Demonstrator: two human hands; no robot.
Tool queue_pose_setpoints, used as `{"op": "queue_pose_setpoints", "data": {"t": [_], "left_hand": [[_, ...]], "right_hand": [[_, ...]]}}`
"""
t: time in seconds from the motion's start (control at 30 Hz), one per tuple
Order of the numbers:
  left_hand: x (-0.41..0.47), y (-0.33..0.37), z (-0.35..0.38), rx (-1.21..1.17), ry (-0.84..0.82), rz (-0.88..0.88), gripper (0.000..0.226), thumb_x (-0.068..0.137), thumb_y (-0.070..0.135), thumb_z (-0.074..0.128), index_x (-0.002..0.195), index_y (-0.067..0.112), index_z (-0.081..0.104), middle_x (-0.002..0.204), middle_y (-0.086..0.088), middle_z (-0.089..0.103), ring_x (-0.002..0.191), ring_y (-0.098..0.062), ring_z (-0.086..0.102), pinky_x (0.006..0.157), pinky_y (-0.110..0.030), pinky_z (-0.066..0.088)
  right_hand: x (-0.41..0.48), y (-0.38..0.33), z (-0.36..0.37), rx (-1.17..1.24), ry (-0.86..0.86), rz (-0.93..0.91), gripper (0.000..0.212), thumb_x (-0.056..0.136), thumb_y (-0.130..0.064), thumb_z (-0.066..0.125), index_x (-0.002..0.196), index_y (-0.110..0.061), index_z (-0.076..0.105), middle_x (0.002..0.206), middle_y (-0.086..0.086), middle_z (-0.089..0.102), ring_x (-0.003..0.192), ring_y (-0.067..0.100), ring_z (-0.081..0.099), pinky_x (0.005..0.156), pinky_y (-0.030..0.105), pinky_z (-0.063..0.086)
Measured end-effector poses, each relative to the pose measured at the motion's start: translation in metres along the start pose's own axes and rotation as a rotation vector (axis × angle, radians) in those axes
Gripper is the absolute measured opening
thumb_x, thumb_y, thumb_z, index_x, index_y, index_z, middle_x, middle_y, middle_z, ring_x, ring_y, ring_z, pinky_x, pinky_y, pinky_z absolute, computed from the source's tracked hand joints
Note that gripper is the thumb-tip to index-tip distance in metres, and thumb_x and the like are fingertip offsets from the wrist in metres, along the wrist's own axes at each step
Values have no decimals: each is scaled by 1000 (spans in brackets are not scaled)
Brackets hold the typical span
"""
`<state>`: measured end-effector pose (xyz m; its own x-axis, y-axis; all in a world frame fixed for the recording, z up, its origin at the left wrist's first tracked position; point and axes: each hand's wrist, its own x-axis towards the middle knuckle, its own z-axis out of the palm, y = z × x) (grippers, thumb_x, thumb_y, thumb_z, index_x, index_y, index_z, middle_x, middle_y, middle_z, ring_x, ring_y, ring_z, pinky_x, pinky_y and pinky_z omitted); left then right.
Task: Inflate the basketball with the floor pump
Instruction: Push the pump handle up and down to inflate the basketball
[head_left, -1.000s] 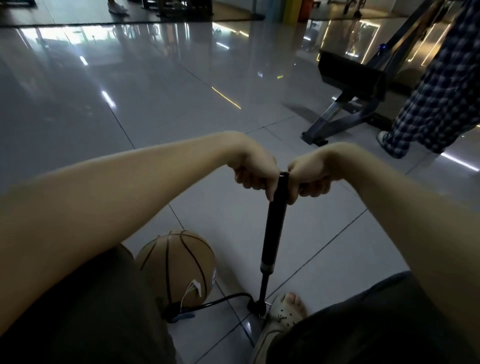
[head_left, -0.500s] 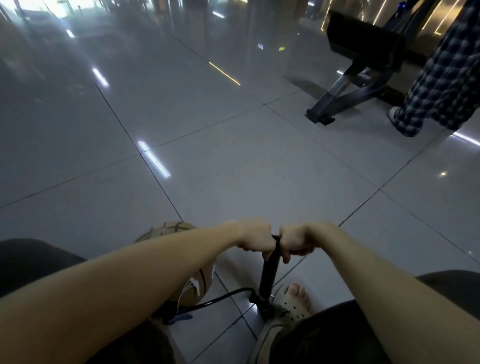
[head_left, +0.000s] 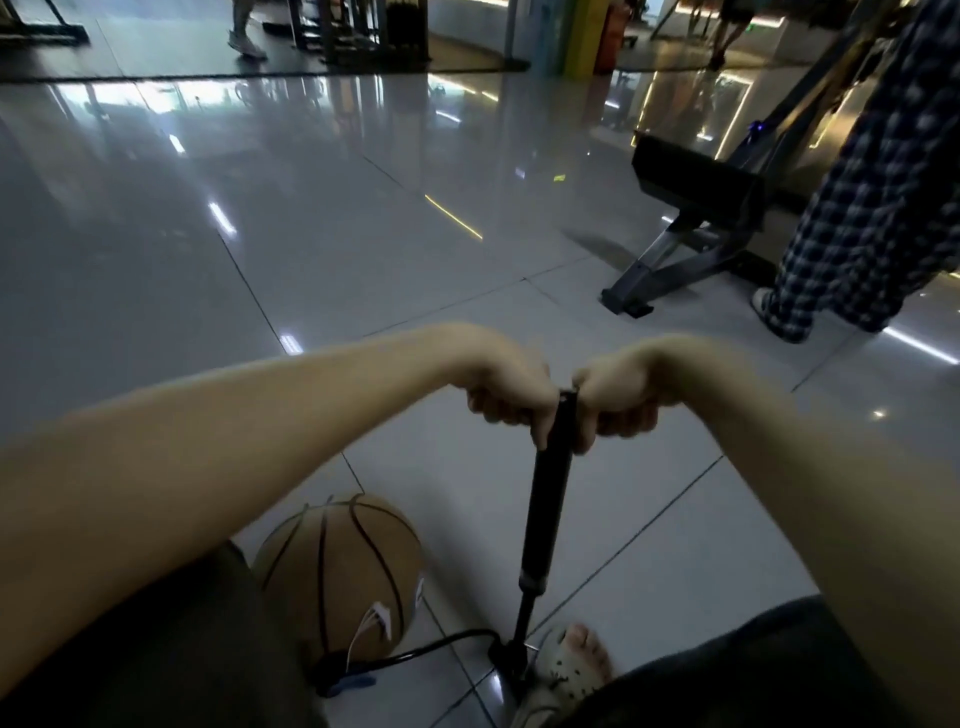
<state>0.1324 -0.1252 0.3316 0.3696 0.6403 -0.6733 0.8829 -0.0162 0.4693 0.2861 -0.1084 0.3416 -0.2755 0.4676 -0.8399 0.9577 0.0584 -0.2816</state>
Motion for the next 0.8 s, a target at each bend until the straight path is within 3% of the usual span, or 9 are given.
{"op": "queue_pose_setpoints", "data": {"t": [0.17, 0.43, 0.6, 0.8], "left_hand": [[32, -15, 16, 4, -85, -56, 18, 82, 14, 74, 70, 14, 61, 57, 1, 41, 49, -17, 32, 50, -30, 24], [95, -58, 112, 36, -145, -79, 14, 80, 13, 72, 71, 8, 63, 54, -3, 45, 44, -20, 35, 48, -28, 30], [86, -56, 142, 78, -130, -66, 23, 81, 12, 71, 60, 11, 60, 53, -5, 46, 44, -22, 35, 50, -28, 31], [55, -37, 136, 149, -160, -95, 28, 89, 17, 71, 67, 11, 54, 57, -6, 44, 47, -22, 34, 49, -28, 29]], "right_hand": [[41, 15, 16, 3, -38, 32, 26, 83, -2, 65, 67, -15, 49, 56, 0, 28, 48, 15, 20, 50, 27, 14], [127, 55, 102, 0, -45, 29, 8, 80, -3, 68, 74, -7, 63, 52, 3, 39, 45, 18, 30, 50, 28, 26], [127, 55, 133, -67, -52, 85, 14, 86, -5, 65, 74, -8, 60, 52, 6, 40, 45, 21, 32, 51, 30, 29], [87, 40, 131, -114, -130, 135, 26, 92, -12, 64, 69, -11, 53, 48, 2, 33, 44, 16, 25, 49, 28, 22]]}}
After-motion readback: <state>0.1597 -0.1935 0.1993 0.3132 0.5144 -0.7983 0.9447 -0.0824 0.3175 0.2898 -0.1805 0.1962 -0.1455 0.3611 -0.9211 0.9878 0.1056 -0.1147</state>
